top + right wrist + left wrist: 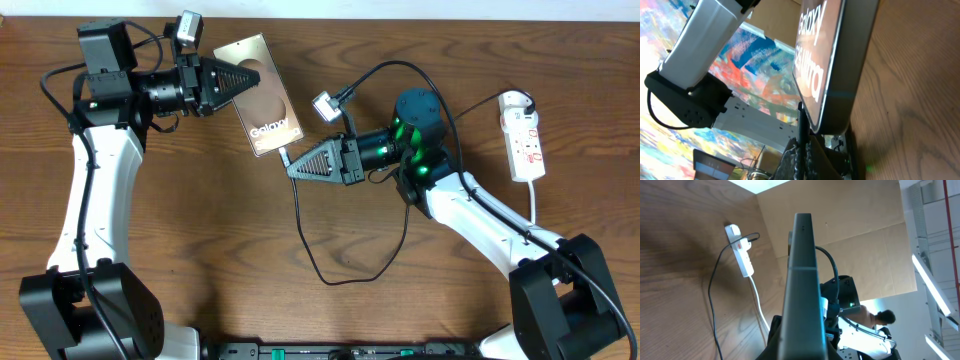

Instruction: Plug charger to phone and switch on socket

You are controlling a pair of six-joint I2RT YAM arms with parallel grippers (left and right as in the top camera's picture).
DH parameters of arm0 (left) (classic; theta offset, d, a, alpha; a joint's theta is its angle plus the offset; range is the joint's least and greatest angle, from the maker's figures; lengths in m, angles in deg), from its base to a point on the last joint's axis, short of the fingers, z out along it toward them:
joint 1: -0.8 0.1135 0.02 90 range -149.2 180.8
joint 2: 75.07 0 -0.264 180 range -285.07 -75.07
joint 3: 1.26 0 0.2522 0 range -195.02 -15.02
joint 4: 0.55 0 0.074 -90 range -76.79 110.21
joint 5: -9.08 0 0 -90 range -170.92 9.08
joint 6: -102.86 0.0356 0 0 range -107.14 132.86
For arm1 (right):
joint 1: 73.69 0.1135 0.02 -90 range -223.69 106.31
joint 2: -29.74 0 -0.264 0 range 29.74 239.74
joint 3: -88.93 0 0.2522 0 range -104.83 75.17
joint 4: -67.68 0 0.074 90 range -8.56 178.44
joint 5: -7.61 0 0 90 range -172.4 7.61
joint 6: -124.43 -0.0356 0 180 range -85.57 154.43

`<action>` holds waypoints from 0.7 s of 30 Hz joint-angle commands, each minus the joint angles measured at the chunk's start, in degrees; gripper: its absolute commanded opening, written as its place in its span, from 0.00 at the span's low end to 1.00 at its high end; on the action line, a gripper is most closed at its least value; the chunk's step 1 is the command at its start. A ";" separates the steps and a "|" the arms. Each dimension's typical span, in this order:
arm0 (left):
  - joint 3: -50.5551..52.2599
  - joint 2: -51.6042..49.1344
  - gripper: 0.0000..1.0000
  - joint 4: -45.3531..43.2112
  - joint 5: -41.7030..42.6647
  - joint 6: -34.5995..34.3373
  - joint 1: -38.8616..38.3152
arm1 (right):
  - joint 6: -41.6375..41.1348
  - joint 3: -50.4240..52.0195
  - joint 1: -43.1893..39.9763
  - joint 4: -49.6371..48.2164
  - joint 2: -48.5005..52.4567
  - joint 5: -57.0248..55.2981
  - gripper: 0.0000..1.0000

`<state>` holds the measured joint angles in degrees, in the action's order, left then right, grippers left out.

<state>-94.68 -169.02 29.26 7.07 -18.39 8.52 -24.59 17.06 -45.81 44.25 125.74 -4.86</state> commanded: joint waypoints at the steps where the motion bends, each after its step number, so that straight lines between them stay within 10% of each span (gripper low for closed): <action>1: -1.20 1.16 0.07 -0.33 2.16 0.59 -0.11 | -0.79 -0.07 -0.13 -0.55 0.02 -2.21 0.01; 21: -1.20 1.16 0.07 -0.33 2.16 1.05 -0.11 | -6.36 -0.07 -0.11 -3.30 0.02 -9.25 0.01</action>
<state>-94.68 -169.02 29.13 6.10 -18.41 8.68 -29.44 17.30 -44.94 42.99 125.79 -8.88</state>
